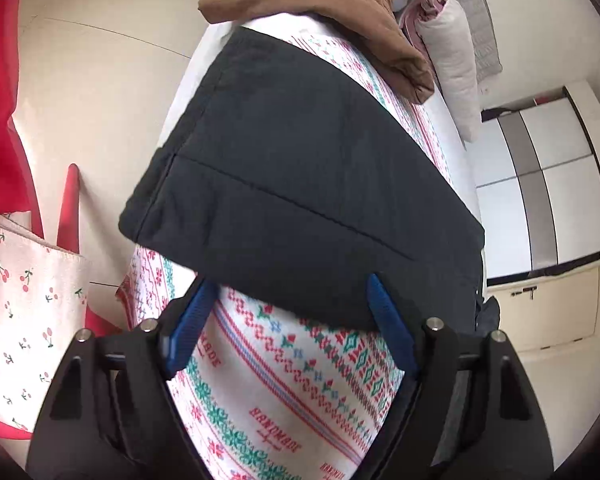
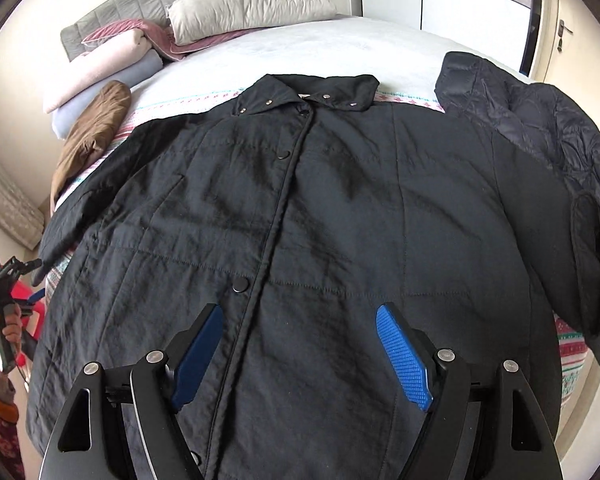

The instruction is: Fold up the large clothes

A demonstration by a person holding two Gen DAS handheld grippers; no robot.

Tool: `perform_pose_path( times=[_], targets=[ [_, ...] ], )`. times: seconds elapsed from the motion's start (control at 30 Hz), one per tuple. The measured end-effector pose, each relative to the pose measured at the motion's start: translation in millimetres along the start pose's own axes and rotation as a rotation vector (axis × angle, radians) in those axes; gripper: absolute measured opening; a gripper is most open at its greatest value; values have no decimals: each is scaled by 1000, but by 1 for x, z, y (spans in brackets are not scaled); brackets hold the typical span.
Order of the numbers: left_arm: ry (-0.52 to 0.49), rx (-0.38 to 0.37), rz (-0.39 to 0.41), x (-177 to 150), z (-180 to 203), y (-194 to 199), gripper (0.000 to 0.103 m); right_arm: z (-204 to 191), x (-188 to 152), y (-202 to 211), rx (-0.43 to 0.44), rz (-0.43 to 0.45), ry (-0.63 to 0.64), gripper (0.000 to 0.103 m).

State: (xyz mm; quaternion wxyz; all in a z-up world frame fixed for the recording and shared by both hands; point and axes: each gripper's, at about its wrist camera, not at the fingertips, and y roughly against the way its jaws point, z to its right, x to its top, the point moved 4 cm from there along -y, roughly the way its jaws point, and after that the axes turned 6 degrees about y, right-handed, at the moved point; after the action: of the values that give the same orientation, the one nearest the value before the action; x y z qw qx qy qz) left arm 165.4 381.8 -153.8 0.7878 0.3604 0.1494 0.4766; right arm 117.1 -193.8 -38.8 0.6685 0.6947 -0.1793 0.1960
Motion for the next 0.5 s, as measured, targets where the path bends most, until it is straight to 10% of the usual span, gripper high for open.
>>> perform_pose_path(
  times=[0.13,0.33,0.5],
  targets=[
    [-40,60,126,24,25,10,13,11,-6,2,-17,-13,-20,80],
    [-280,110,547,62,107,85,8,30,-10,9,-40,-5,-52,80],
    [-338,413,405,92,111,39,21,47,-16,14,-51,-4,-80,80]
  ],
)
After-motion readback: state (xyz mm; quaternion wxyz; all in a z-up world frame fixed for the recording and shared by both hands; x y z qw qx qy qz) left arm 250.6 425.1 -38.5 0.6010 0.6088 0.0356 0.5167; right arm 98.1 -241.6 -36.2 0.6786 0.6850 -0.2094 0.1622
